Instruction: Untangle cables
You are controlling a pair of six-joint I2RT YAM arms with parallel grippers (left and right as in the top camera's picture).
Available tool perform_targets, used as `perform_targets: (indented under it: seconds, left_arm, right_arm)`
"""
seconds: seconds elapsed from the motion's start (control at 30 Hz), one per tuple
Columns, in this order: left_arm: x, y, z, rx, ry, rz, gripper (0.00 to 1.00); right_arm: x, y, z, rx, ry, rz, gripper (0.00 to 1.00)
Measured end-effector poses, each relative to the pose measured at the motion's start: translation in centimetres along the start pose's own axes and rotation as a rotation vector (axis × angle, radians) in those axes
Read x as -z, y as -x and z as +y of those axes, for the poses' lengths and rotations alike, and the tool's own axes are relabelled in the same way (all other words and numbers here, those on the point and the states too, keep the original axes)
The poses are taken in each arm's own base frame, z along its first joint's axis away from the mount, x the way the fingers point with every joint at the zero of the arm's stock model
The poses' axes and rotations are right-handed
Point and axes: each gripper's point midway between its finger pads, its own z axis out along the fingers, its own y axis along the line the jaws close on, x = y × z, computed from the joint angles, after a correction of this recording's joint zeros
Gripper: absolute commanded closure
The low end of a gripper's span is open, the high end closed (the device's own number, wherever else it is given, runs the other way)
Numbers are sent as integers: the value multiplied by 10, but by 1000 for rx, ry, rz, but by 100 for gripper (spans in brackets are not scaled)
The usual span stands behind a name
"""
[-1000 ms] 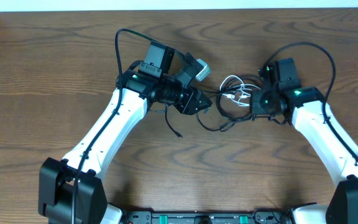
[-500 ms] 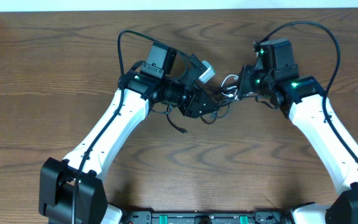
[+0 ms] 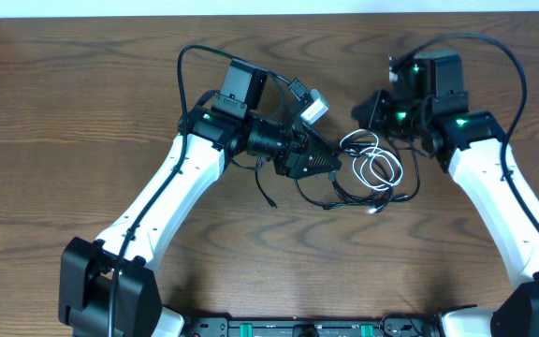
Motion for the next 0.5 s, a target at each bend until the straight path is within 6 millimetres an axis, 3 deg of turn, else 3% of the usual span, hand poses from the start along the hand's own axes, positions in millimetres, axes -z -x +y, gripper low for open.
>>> perform_targets:
  seconds: [0.27,0.4,0.5]
  left_arm:
    - [6,-21,42,54,254,89,46]
    - [11,-25,55,53,337,109,46]
    - [13,-26,60,52,367,116,47]
  right_arm:
    - [11,-54,-47,-15,-216,205,38]
    - [24,-81,-68,-15,-325,311,34]
    - [27,-85,-78,4,-378,322,33]
